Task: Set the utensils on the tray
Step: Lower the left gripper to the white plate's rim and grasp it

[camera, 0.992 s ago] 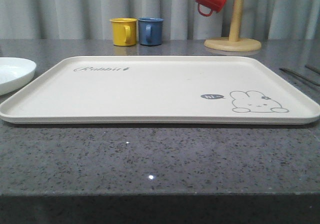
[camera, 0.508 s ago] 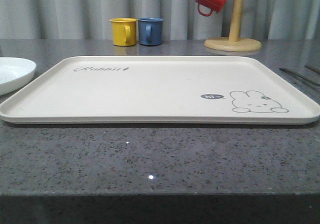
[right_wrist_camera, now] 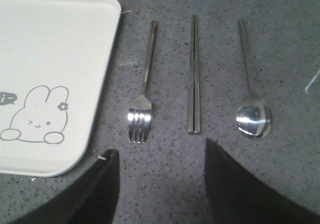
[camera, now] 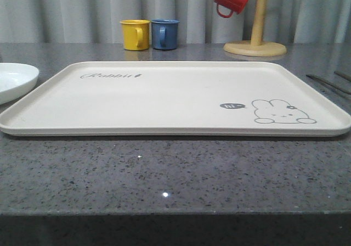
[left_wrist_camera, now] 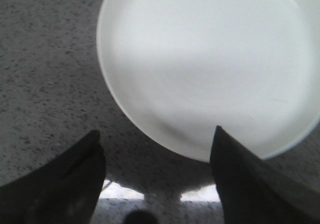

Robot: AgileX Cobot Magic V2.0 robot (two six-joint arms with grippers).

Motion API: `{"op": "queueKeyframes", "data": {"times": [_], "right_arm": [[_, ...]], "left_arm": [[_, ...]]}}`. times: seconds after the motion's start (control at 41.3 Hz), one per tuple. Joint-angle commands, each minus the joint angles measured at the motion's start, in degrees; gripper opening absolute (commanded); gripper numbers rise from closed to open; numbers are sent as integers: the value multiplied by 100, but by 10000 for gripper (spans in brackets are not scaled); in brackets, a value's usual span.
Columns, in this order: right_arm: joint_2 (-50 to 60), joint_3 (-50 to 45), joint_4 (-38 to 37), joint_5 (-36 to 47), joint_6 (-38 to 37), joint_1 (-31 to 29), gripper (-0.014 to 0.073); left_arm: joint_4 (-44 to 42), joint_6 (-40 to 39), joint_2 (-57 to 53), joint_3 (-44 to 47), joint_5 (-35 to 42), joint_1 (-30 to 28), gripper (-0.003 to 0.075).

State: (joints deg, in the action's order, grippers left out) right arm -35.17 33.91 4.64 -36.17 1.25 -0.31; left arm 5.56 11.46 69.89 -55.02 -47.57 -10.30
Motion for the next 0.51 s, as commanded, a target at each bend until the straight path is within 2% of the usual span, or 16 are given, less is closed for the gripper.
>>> {"op": "queueKeyframes", "data": {"times": [0.0, 0.145, 0.484], "right_arm": [[-36, 206, -15, 335, 49, -24, 416], [-36, 206, -15, 335, 49, -24, 416], [-36, 206, -15, 335, 49, -24, 416]], "left_arm": [[531, 319, 236, -409, 410, -396, 443], [1214, 755, 859, -745, 440, -758, 443], [1422, 891, 1802, -1154, 351, -795, 442]]}}
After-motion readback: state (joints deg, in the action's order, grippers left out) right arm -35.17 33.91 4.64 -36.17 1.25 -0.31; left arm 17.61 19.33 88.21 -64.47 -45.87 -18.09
